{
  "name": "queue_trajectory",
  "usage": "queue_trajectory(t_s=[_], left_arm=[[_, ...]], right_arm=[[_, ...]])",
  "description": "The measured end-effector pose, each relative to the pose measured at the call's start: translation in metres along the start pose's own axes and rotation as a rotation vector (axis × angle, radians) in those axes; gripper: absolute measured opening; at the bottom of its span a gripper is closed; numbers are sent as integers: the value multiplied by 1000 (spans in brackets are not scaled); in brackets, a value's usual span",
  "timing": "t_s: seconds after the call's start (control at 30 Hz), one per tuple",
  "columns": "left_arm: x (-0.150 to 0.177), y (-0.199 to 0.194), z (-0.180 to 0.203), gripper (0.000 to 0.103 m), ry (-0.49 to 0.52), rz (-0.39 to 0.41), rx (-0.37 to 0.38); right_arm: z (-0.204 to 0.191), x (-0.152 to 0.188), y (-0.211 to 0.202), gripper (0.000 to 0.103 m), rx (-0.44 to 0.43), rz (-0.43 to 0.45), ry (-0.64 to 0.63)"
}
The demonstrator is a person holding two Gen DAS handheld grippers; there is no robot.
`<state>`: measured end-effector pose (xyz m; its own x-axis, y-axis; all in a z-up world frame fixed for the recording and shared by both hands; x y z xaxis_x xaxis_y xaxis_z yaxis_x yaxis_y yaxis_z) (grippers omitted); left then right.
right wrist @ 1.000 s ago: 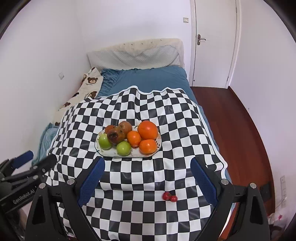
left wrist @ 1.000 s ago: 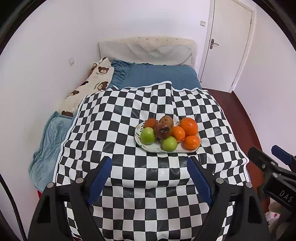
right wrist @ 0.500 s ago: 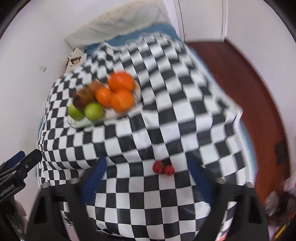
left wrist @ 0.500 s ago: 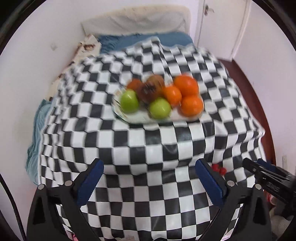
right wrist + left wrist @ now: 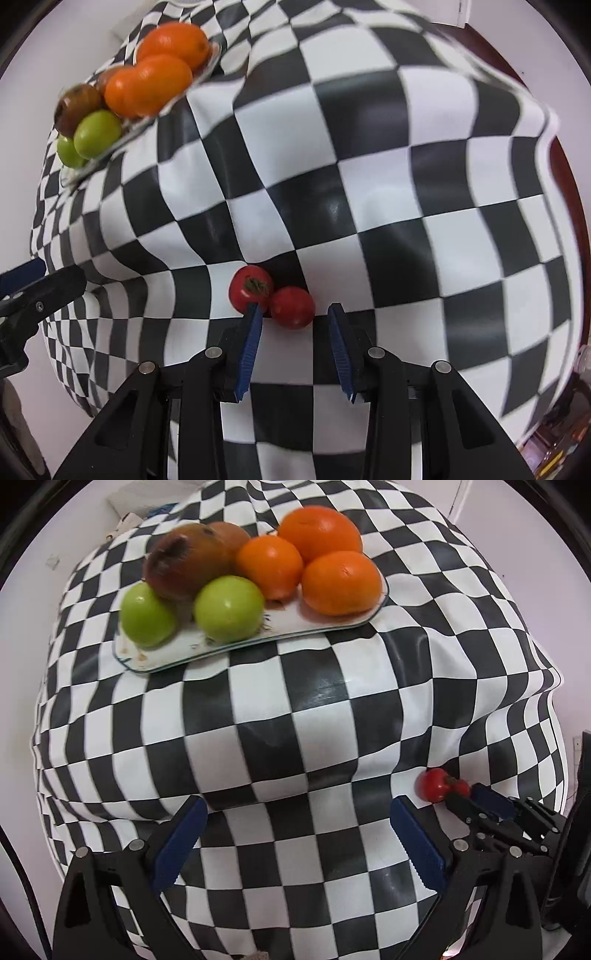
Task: Organize fruits
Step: 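Grasp a cherry tomato with the left tool while the right tool grasps the other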
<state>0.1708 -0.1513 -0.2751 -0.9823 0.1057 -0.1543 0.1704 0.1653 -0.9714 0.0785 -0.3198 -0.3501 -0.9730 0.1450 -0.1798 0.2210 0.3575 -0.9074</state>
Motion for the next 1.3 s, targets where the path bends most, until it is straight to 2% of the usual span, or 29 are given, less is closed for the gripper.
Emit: queue_trajectory(t_s=[0.17, 0.27, 0.3, 0.53, 0.7, 0.8, 0.87, 0.93, 1.07, 1.1, 1.17, 1.2, 1.23, 1.3], left_arm=[[-1, 8, 13, 101, 9, -32, 48], [3, 14, 16, 101, 13, -51, 47], [3, 15, 17, 101, 14, -57, 49], [9, 21, 33, 101, 30, -72, 87], [3, 37, 51, 101, 37, -102, 111], [1, 47, 65, 101, 55, -122, 156], [2, 51, 74, 94, 64, -124, 171], [3, 54, 81, 76, 68, -141, 186], [-4, 67, 94, 55, 63, -163, 209], [-4, 68, 95, 48, 65, -162, 209], [-6, 71, 96, 42, 70, -151, 202], [-5, 70, 97, 32, 72, -142, 214], [-7, 67, 93, 28, 74, -133, 224], [-7, 65, 93, 28, 88, -119, 212]], right_arm=[[-2, -1, 2, 36, -70, 15, -34], [-1, 2, 3, 35, -88, 19, -41], [0, 3, 2, 26, -90, 21, -40], [14, 16, -23, 26, -125, 77, 21], [34, 15, -39, 26, -119, 103, 54], [46, 10, -49, 26, -107, 120, 75], [49, 6, -49, 26, -104, 125, 94], [53, 5, -50, 26, -101, 126, 107], [58, 7, -51, 26, -92, 126, 119], [58, 7, -50, 26, -91, 127, 121], [59, 8, -52, 26, -89, 133, 128], [59, 8, -52, 26, -88, 134, 129], [59, 8, -52, 26, -86, 136, 129], [57, 9, -53, 26, -86, 139, 133]])
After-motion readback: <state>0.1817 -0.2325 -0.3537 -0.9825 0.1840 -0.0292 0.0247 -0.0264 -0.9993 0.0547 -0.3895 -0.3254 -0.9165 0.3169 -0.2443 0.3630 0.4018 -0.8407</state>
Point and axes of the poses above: each gripper's, at about its wrist camera, not at the fingertips, and y roughly the way its jaws point, z to its right, x to its underside, the point moved 2 cm from there along y, roughly the way its jaws point, and after that the axes turned 5 degrees about -x, right-handed, at the moved point
